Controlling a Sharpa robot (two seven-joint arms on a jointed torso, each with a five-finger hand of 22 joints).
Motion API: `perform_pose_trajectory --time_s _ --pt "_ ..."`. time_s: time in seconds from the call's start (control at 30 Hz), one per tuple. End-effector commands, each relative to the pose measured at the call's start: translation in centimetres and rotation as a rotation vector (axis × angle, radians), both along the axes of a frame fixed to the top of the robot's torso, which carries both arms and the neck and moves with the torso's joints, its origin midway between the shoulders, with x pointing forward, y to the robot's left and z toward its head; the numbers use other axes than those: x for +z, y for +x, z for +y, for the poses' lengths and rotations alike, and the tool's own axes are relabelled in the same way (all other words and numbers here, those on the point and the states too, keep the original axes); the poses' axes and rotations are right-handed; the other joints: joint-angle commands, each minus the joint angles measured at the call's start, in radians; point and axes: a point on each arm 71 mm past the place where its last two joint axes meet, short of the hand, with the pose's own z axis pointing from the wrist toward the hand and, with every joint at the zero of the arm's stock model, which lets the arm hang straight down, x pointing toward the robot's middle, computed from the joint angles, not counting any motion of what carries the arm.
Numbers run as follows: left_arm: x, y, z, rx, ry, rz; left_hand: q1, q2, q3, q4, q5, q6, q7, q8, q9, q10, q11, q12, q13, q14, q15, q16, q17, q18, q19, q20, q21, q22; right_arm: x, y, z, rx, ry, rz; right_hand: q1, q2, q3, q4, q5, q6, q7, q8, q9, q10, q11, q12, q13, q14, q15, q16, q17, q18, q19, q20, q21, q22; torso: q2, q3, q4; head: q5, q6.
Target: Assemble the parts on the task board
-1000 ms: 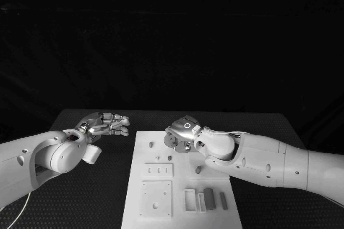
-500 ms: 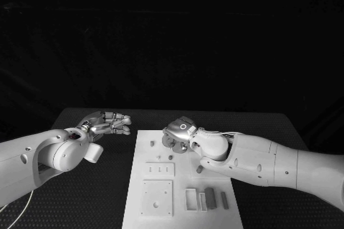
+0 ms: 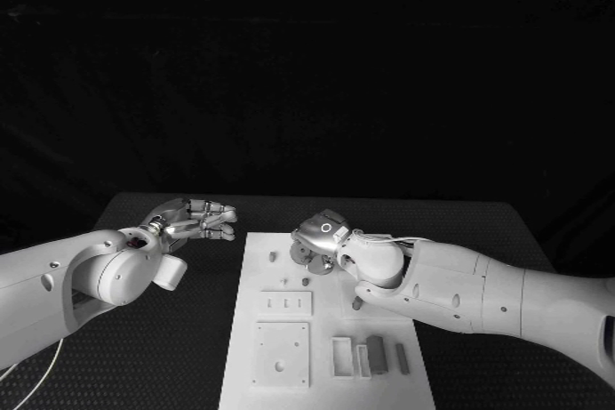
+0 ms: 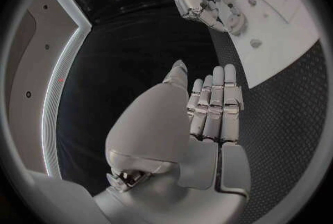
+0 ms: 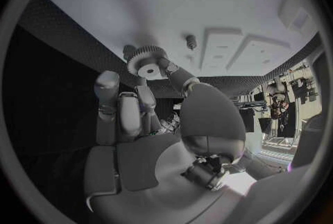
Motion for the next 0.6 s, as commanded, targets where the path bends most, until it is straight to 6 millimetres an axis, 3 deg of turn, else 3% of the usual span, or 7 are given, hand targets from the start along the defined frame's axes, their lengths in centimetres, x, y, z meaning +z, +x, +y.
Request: perform_pose_trajectory --time_s 0.03,0.6 --pt "0.14 -0.01 -0.27 -0.013 -0.005 -0.008 -0.007 0.001 0.0 0.001 -0.004 -0.007 0.025 -0.007 -0.002 0.0 0.006 -0.005 -0.002 0.008 0.0 -0.006 0.002 0.01 0.006 0.001 -0.006 0.002 -0.15 -0.06 0.2 0.015 -0.005 0.003 0.013 0.002 0.005 -0.001 0.003 0.042 0.024 0.005 0.012 0.001 0.0 -0.005 -0.001 0.002 -0.005 -0.005 0.0 0.11 0.005 0.0 -0.004 0.012 0.0 0.0007 -0.0011 0.002 -0.001" --pt "0.13 0.0 -0.31 -0.015 -0.005 -0.007 -0.007 0.002 0.0 0.001 -0.004 -0.007 0.025 -0.007 -0.002 0.0 0.006 -0.005 -0.002 0.008 0.0 -0.007 0.003 0.01 0.006 0.001 -0.007 0.002 -1.01 0.06 0.43 0.013 -0.005 0.022 0.014 0.003 0.005 -0.001 0.003 0.041 0.025 0.003 0.012 0.001 0.001 -0.005 -0.002 0.001 -0.005 -0.005 0.0 0.11 0.006 0.0 -0.006 0.011 0.0 0.0 -0.0013 0.006 -0.004"
